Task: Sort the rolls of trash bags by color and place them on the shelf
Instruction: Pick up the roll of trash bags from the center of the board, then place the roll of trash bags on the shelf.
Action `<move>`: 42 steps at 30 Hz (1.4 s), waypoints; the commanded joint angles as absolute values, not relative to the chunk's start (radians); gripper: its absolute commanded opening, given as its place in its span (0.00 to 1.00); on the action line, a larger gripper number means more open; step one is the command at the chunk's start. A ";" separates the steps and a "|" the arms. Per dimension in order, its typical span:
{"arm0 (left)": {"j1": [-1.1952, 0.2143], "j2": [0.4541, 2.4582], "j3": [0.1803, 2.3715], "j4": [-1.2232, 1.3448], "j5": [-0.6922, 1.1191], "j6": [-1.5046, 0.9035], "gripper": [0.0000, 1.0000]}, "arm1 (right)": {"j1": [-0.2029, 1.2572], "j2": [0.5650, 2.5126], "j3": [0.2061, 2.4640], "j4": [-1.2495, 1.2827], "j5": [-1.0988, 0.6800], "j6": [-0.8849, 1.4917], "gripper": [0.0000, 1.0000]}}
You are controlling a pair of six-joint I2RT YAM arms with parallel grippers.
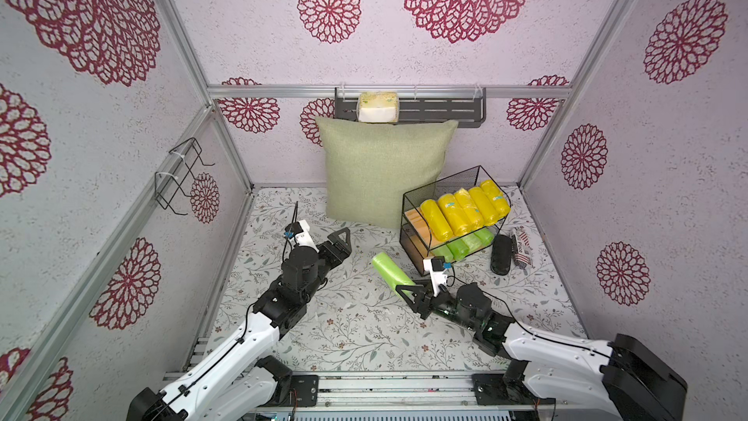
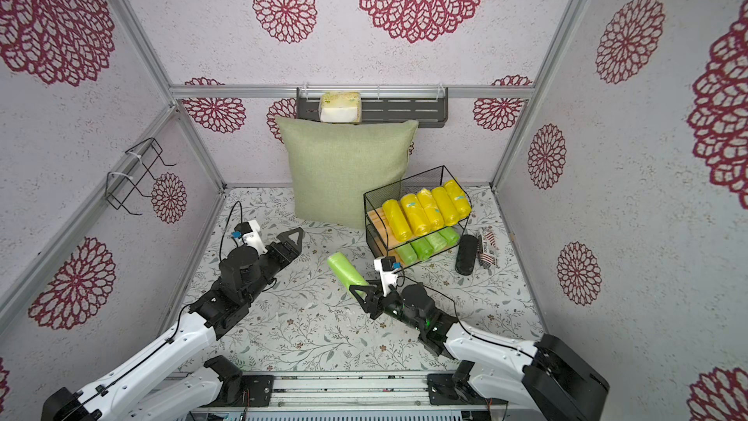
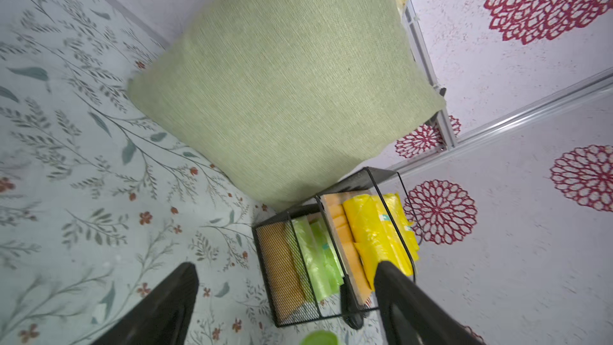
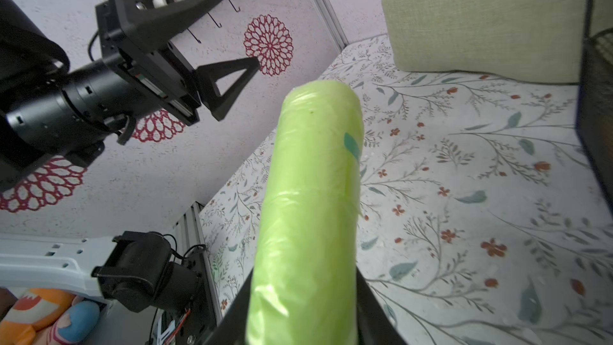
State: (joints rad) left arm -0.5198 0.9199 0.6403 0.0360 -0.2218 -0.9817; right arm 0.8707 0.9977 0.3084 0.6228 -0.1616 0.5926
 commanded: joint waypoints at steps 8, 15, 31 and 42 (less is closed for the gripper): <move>-0.483 0.962 0.690 -0.069 -0.184 -0.864 0.89 | 0.652 0.699 0.308 -0.024 -0.279 0.518 0.35; -0.481 1.011 0.707 -0.065 -0.130 -0.873 0.89 | 0.535 0.739 0.314 -0.085 -0.261 0.496 0.35; -0.480 1.057 0.721 -0.057 -0.081 -0.876 0.89 | 0.369 0.918 0.261 0.363 -0.339 0.474 0.35; -0.480 1.084 0.709 -0.033 -0.051 -0.896 0.89 | 0.366 1.140 0.174 0.837 -0.283 0.509 0.38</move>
